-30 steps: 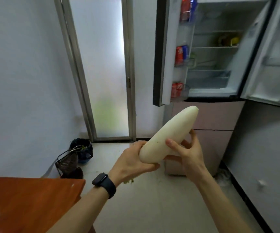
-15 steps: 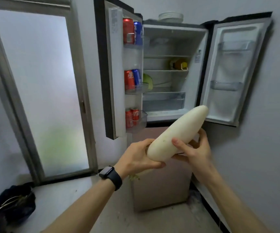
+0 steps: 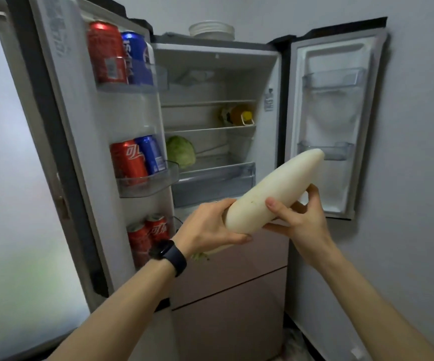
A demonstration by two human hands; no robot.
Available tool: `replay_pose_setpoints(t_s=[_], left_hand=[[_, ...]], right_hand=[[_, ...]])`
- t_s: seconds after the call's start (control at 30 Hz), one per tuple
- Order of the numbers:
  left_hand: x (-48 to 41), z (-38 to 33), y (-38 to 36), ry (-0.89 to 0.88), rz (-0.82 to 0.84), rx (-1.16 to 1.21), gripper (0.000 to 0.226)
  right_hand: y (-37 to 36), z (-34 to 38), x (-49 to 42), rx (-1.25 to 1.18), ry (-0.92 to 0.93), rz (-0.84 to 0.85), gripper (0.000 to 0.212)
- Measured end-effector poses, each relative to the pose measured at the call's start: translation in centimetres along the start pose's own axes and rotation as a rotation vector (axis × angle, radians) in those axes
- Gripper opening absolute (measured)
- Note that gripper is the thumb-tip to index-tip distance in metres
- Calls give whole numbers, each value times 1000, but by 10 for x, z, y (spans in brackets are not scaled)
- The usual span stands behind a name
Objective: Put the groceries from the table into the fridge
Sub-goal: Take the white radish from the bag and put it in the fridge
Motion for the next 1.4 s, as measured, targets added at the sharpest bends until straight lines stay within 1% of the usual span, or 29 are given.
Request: replay_pose_setpoints(t_s=[0.07, 0.23, 0.37, 0.47, 0.53, 0.63, 0.7, 0.77, 0.87, 1.0, 1.1, 1.23, 1.3, 1.4], left_hand=[[-29, 9, -4, -15, -3, -62, 78], [-106, 40, -16, -48, -87, -268, 75], [-168, 71, -38, -5, -119, -363, 79], [-215, 89, -49, 20, -147, -426, 83], [-246, 101, -54, 41, -154, -464, 82], [-287, 119, -58, 3, -186, -592, 75], [-311, 137, -59, -48, -191, -704, 73], [-335, 159, -59, -74, -137, -811, 77], [-370, 190, -64, -114, -61, -918, 77], [-406, 225, -79, -76, -12, -904, 71], [-434, 263, -80, -17, 7, -882, 66], [-483, 312, -71, 37, 36, -863, 66], [-508, 337, -66, 112, 19, -819, 62], [-541, 377, -66, 179, 41, -719, 66]], right_hand=[[12, -9, -27, -10, 2, 0, 88], [46, -40, -100, 0, -33, 17, 91], [83, -54, -168, -118, -20, -23, 91], [102, -59, -219, -100, -30, 6, 86], [115, -64, -250, -94, -42, 5, 77], [130, -80, -288, -25, -46, 15, 59], [135, -101, -306, 55, -53, 42, 52], [134, -128, -320, 149, -67, 67, 50], [129, -165, -347, 269, -75, 59, 56], [122, -199, -398, 318, -81, -26, 54], [112, -219, -437, 300, -75, -40, 53], [99, -238, -493, 362, -57, -66, 57], [88, -245, -525, 410, -24, -81, 57], [70, -260, -567, 490, -3, -95, 59]])
Point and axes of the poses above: each hand's wrist, its own x-axis away from the middle knuckle, its own y-axis out of the back of the hand, z = x × y, the point moved 4 cm from there along -x, towards the middle knuckle, and after that the axes turned 2 degrees about z, right-handed, at the moved point
